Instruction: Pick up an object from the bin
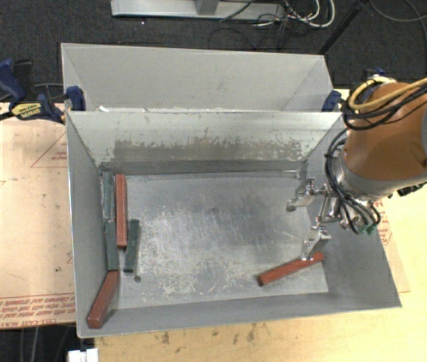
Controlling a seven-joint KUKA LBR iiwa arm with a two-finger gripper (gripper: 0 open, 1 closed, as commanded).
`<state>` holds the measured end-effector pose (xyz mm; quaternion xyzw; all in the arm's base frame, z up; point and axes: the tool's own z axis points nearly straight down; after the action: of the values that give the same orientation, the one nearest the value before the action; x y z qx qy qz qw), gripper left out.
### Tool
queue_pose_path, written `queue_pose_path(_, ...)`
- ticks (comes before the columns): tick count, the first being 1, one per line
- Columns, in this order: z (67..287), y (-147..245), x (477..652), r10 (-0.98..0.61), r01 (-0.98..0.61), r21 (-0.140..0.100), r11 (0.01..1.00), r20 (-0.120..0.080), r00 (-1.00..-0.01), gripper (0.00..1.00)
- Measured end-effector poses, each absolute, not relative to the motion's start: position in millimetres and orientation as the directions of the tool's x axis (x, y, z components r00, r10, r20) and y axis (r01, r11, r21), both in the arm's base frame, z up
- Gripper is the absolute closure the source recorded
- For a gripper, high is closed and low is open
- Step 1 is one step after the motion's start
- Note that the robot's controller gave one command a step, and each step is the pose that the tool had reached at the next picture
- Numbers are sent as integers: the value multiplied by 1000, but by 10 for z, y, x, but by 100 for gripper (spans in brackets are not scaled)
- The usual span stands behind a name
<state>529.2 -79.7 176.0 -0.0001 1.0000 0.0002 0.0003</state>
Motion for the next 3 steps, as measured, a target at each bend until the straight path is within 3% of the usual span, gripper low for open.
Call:
queue_pose_path(1, 1760, -795, 5293, -1, -1, 0, 1000, -1, -1000, 0)
queue_pose_path(2, 860, -691, 5150, -37, -37, 1, 999, -7, -999, 100)
queue_pose_path(3, 848, -691, 5156, -37, -37, -1, 999, -12, -999, 0)
